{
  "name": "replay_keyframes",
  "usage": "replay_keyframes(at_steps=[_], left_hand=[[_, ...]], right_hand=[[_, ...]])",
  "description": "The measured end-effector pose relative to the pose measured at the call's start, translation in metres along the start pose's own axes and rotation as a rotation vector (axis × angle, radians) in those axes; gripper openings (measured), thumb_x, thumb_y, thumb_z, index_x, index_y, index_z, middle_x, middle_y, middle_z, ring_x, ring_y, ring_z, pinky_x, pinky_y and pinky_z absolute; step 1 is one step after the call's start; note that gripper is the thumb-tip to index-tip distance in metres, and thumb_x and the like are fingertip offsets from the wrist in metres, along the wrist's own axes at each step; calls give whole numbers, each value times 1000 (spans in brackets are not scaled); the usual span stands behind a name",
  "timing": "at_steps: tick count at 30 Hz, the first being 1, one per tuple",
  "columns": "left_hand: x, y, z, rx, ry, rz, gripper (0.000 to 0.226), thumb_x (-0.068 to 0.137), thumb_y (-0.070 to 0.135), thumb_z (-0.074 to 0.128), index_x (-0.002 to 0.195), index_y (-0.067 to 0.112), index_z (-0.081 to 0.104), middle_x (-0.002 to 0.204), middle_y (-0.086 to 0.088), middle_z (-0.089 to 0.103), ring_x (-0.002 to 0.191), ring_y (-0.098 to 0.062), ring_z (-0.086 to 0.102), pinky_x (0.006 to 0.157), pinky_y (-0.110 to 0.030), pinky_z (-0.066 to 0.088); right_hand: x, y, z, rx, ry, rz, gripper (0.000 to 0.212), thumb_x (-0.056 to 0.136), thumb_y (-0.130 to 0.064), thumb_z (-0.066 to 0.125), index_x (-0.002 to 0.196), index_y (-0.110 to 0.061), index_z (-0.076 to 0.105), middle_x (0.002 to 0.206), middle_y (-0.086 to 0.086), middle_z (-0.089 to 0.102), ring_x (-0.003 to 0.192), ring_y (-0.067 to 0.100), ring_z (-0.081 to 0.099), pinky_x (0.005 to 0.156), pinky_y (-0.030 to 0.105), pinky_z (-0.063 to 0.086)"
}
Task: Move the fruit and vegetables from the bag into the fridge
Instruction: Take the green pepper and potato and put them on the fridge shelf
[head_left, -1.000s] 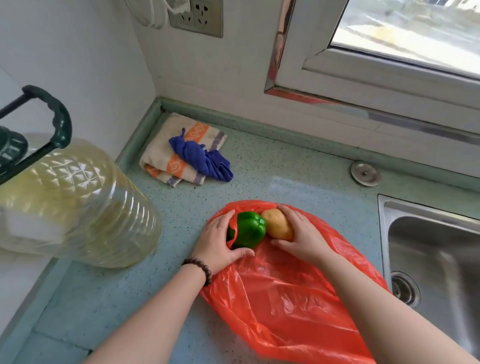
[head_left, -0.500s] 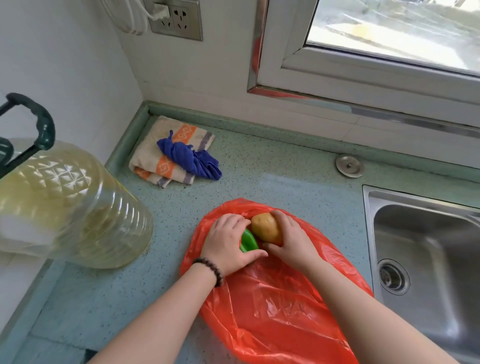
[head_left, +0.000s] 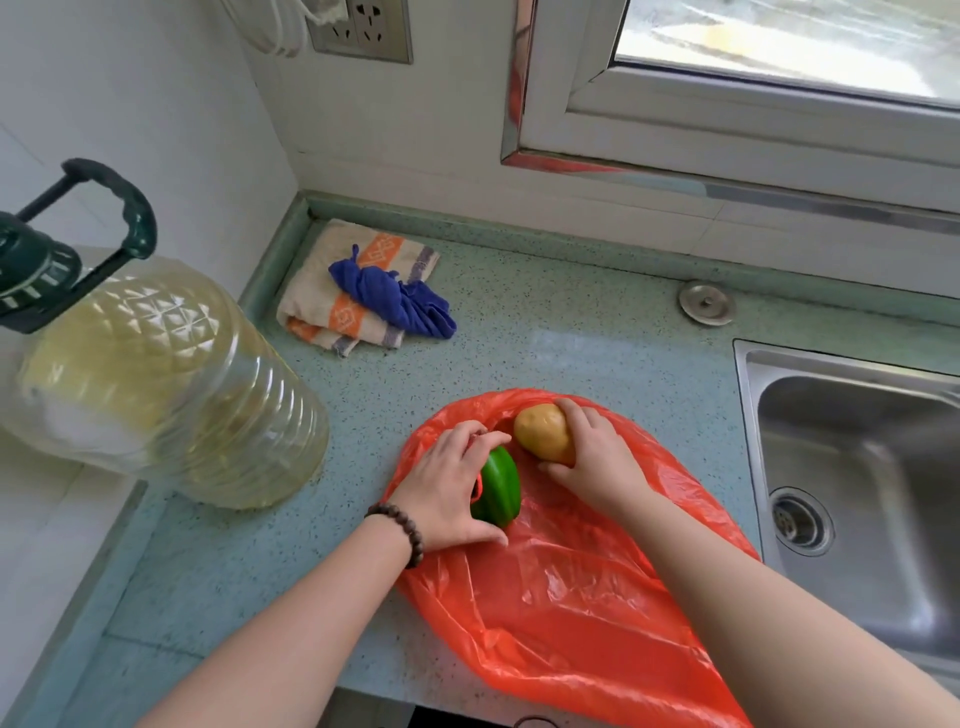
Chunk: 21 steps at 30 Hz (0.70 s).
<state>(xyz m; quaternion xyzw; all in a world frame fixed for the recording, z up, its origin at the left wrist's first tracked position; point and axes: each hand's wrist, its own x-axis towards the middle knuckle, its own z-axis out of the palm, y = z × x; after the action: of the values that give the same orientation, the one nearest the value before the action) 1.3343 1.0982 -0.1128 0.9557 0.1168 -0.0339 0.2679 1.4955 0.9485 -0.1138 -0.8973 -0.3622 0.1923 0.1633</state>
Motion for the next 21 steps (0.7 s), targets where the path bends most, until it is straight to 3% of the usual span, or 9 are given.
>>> replay_keyframes(at_steps=[6,9,12,17,21], left_hand=[[-9,7,1,9,51,-44,99,56,62,77,136,24,31,134,6,39,127,-13,34,109,-28,27],[-11,15,4,203,172,-103,98,52,71,70,130,18,42,131,1,46,128,-19,37,109,-35,25],[-12,24,6,374,267,-144,101,48,78,65,123,12,51,122,-4,54,118,-25,46,104,-41,33],[-21,22,6,413,306,-162,102,56,82,54,133,15,46,111,-5,57,101,-25,54,93,-41,41],[-35,16,9,468,312,-198,108,52,80,62,126,3,53,124,-13,58,110,-31,56,97,-45,44]], right_hand=[[-21,-1,-2,59,34,-7,89,66,-43,74,140,-22,29,136,4,41,125,27,40,102,42,39],[-33,1,-8,97,66,4,89,67,-43,75,140,-22,30,136,2,40,126,24,40,103,41,38],[-45,4,-14,117,90,11,87,67,-42,75,140,-23,30,136,1,40,126,22,40,103,40,39],[-59,8,-17,137,115,7,85,67,-38,75,138,-23,32,135,1,41,124,23,42,101,39,39],[-67,6,-13,149,103,3,84,68,-37,74,139,-22,32,136,1,40,124,23,42,101,39,39]])
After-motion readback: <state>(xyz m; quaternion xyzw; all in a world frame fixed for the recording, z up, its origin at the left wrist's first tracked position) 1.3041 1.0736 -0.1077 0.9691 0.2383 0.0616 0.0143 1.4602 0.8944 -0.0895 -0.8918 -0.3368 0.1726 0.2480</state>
